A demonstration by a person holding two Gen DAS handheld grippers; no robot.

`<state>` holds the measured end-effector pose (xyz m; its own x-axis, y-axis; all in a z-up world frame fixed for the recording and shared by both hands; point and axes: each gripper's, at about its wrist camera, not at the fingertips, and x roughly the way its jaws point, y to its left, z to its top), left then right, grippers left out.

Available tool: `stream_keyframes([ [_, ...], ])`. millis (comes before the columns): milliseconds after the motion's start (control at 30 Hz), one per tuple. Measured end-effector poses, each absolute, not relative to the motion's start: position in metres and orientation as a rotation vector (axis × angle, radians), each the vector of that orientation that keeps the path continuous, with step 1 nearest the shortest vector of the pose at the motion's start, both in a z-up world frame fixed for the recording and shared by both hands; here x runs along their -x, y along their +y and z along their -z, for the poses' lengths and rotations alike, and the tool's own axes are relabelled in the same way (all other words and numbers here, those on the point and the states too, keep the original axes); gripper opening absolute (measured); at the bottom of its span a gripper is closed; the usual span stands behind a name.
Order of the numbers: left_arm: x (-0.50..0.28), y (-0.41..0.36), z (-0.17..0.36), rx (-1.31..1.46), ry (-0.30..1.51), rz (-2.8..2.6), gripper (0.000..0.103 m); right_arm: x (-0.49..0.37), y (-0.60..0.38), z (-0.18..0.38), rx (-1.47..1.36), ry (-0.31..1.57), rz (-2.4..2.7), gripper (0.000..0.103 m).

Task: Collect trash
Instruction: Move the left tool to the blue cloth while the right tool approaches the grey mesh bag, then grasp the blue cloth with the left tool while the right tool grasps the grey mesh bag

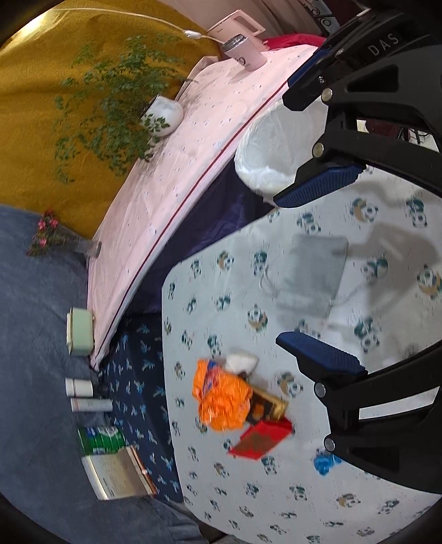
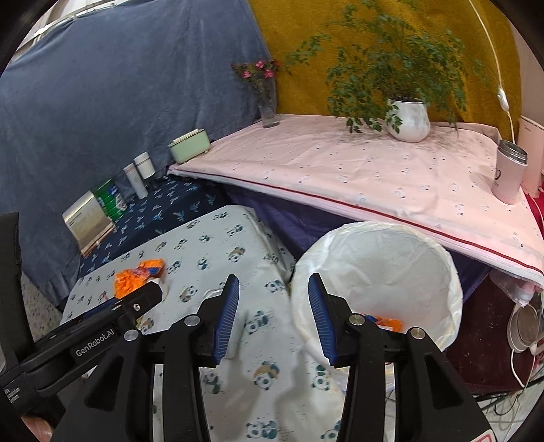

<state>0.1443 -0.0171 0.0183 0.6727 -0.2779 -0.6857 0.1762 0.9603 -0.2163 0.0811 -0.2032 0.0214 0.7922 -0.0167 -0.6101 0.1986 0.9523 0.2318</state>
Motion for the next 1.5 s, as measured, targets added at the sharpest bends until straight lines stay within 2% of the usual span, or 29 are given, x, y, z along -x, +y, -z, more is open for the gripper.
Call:
stream_keyframes([
  [167, -0.141, 0.018, -0.015, 0.139, 0.782, 0.175, 0.072, -0.084, -0.175, -0.021, -0.269, 0.664, 0.077, 0.047],
  [267, -0.140, 0.045, -0.010, 0.160, 0.784, 0.120, 0.077, -0.086, -0.160, -0.018, -0.259, 0.677, 0.056, 0.047],
  [767, -0.132, 0.129, 0.038, 0.189, 0.863, -0.046, 0.087, -0.105, -0.108, 0.015, -0.224, 0.760, -0.002, 0.047],
  [1167, -0.131, 0.153, 0.087, 0.223, 0.965, -0.094, 0.087, -0.121, -0.102, 0.048, -0.219, 0.831, 0.010, 0.047],
  [1233, -0.130, 0.155, 0.091, 0.228, 0.970, -0.090, 0.083, -0.122, -0.102, 0.054, -0.217, 0.842, 0.011, 0.047],
  [1300, -0.131, 0.157, 0.095, 0.243, 0.986, -0.068, 0.069, -0.125, -0.101, 0.060, -0.218, 0.855, 0.013, 0.047],
  [1367, -0.133, 0.157, 0.098, 0.250, 0.995, -0.060, 0.064, -0.127, -0.102, 0.065, -0.219, 0.866, 0.019, 0.047],
  [1433, -0.133, 0.153, 0.097, 0.239, 0.989, -0.049, 0.051, -0.130, -0.104, 0.070, -0.222, 0.873, 0.024, 0.047],
  [1467, -0.134, 0.151, 0.097, 0.236, 0.995, -0.032, 0.039, -0.132, -0.105, 0.072, -0.222, 0.877, 0.028, 0.047],
  [1500, -0.135, 0.150, 0.097, 0.232, 0.999, -0.023, 0.036, -0.134, -0.106, 0.074, -0.223, 0.882, 0.032, 0.047],
])
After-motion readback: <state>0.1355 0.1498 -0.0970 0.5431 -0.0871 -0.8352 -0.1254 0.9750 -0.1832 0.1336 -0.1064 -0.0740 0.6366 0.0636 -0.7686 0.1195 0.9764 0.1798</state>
